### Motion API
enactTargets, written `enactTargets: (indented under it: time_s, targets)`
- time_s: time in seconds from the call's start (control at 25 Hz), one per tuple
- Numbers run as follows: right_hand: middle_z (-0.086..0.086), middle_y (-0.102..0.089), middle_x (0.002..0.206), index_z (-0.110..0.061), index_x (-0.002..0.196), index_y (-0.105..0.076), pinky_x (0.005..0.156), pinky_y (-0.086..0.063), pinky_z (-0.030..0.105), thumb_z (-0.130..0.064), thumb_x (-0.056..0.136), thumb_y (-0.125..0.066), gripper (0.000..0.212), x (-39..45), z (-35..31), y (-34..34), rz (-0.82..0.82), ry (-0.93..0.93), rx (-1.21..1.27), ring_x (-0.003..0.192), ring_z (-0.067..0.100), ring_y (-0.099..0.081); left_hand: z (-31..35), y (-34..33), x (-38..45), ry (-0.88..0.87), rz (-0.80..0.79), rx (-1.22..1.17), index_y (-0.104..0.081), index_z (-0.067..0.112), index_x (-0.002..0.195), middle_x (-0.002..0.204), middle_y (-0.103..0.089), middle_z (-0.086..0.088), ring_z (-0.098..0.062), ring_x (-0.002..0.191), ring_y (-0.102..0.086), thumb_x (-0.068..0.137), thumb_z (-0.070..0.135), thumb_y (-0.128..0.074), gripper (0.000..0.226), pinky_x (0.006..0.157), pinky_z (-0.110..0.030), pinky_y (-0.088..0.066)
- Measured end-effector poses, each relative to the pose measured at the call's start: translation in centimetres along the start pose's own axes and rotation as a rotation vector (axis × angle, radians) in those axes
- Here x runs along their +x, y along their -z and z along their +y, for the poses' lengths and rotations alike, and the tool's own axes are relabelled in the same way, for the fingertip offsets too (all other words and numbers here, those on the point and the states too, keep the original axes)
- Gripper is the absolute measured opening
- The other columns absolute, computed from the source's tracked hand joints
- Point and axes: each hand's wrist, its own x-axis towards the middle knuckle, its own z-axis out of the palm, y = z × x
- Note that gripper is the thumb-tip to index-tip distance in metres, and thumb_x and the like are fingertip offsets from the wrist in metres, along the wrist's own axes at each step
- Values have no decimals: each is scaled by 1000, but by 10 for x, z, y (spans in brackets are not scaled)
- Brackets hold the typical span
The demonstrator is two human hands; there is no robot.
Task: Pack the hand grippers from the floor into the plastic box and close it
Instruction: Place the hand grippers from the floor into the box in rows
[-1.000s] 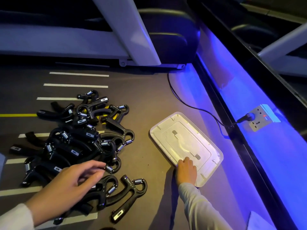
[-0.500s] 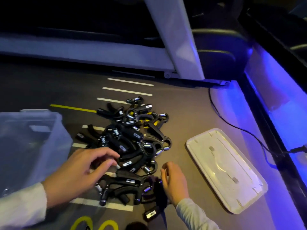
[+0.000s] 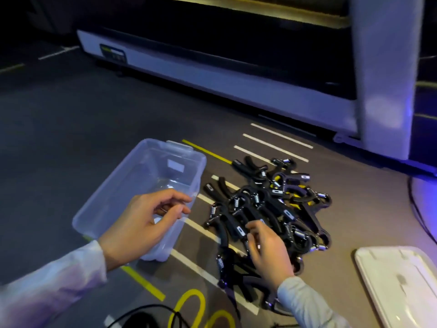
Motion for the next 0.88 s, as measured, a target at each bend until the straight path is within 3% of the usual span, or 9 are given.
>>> enactTargets:
  time_s: [0.16, 0.32, 0.48, 0.56, 0.64, 0.72, 0.88]
  targets:
    - [-3, -62, 88, -11, 103, -59, 70, -40, 18, -9, 88, -56, 15, 21, -25, -8, -22, 68, -9, 78, 14, -58, -28, 16, -10, 64, 56, 60, -66, 26, 97, 89, -70, 20, 1, 86, -65, 82, 28, -54, 20, 79, -15, -48]
    - [-8, -58, 85, -13, 103, -59, 70, -39, 16, -8, 89, -54, 15, 38, -48, -16, -20, 81, 55, 74, 10, -54, -49, 26, -12, 91, 112, 154, -63, 25, 104, 98, -68, 15, 5, 93, -60, 80, 43, -49, 33, 82, -9, -43]
    - [-4, -62, 86, -14, 110, -55, 73, -47, 27, -13, 91, -53, 19, 52, -62, -20, -57, 59, 68, 79, 12, -58, -67, 28, -8, 150, 177, 242, -59, 16, 115, 108, -65, 8, -3, 99, -57, 83, 43, -49, 43, 79, -1, -32]
    - [-4, -60, 87, -14, 114, -52, 70, -42, 24, -13, 91, -52, 23, 59, -62, -22, -78, 40, 66, 74, 9, -56, -74, 26, -4, 188, 195, 248, -58, 12, 117, 111, -64, 4, -7, 100, -56, 90, 36, -52, 37, 78, -6, -32]
    - [-4, -59, 87, -12, 118, -50, 69, -38, 22, -11, 91, -52, 27, 64, -57, -23, -80, 15, 48, 71, 5, -53, -78, 24, -1, 212, 207, 240, -58, 9, 117, 107, -63, 3, -7, 95, -54, 92, 32, -51, 34, 73, -2, -30]
    - [-4, -58, 86, -9, 120, -48, 72, -40, 25, -8, 90, -52, 30, 68, -46, -24, -65, -35, 25, 72, 12, -54, -80, 19, 0, 217, 216, 222, -58, 8, 116, 101, -63, 3, -7, 90, -55, 90, 39, -48, 41, 71, 0, -31]
    - [5, -63, 87, -1, 117, -50, 79, -46, 36, -5, 88, -54, 30, 66, -11, -34, -126, -172, -112, 84, 29, -62, -90, 7, -2, 257, 197, 211, -58, 11, 115, 96, -64, 4, -12, 90, -59, 84, 48, -41, 51, 78, -17, -37]
